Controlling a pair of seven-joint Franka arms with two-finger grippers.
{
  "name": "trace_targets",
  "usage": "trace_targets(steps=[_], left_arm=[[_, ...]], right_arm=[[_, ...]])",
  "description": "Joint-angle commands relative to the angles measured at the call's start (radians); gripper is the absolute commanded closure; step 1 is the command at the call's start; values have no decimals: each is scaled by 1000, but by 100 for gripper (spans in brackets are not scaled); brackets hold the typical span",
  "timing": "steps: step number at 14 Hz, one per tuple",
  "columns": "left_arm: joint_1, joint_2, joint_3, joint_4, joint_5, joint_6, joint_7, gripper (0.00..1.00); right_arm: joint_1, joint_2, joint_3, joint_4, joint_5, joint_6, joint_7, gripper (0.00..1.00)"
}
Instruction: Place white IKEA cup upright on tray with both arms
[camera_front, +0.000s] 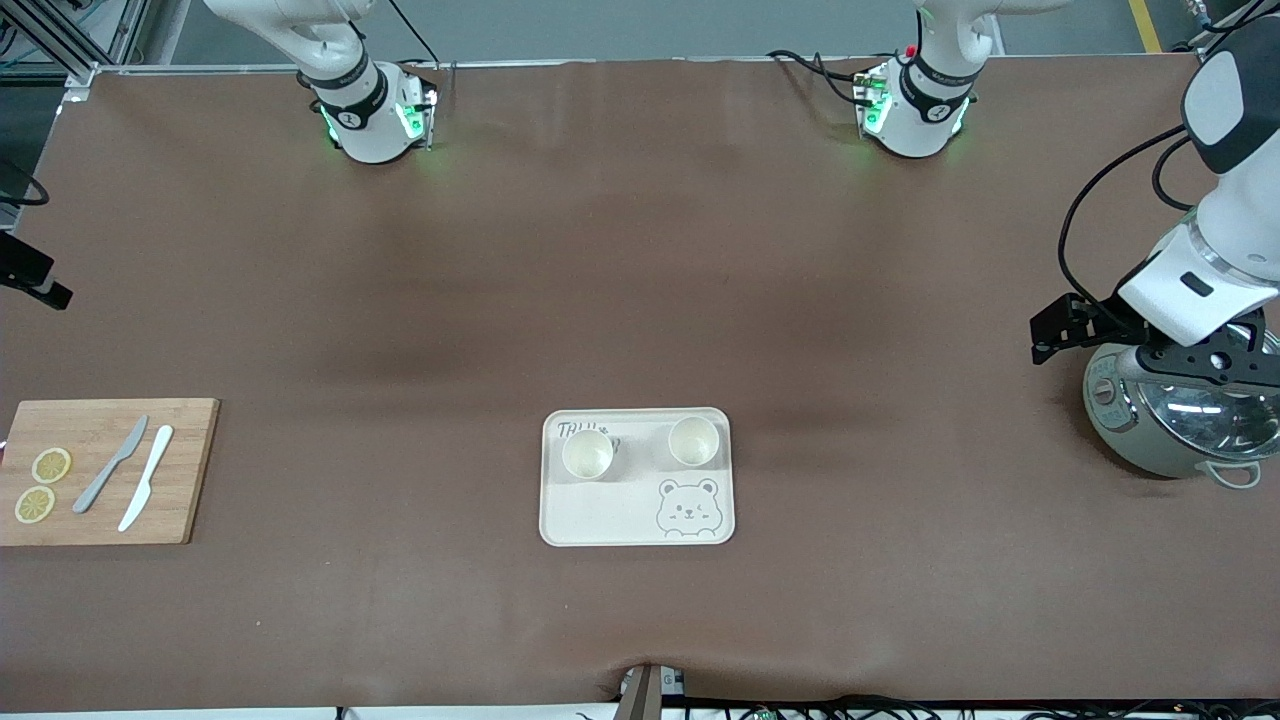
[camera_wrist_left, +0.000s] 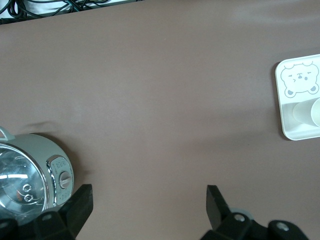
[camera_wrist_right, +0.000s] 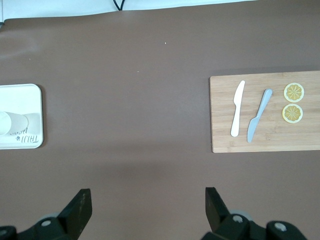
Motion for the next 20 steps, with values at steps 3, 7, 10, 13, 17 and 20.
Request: trace_targets(steps=[3,7,10,13,17,20], left_arm=[[6,3,-5,13,25,3,-12,0],[13,3,-5,11,21,3,-12,0],[13,16,-5,10,23,3,-12,0],[13,16,-7,16,11,3,-14,0],[21,15,-7,16,11,3,-20,0],[19,16,-7,16,14,3,-20,0]], right_arm=[[-17,12,16,26,26,-16,0,0],[-9,12,14,26,25,-14,-3,0],[5,12,12,26,20,-14,-2,0],[12,12,11,26,14,-14,-2,0],[14,13,11,26,15,-14,-2,0],[12,13,11,26,14,-14,-40,0]])
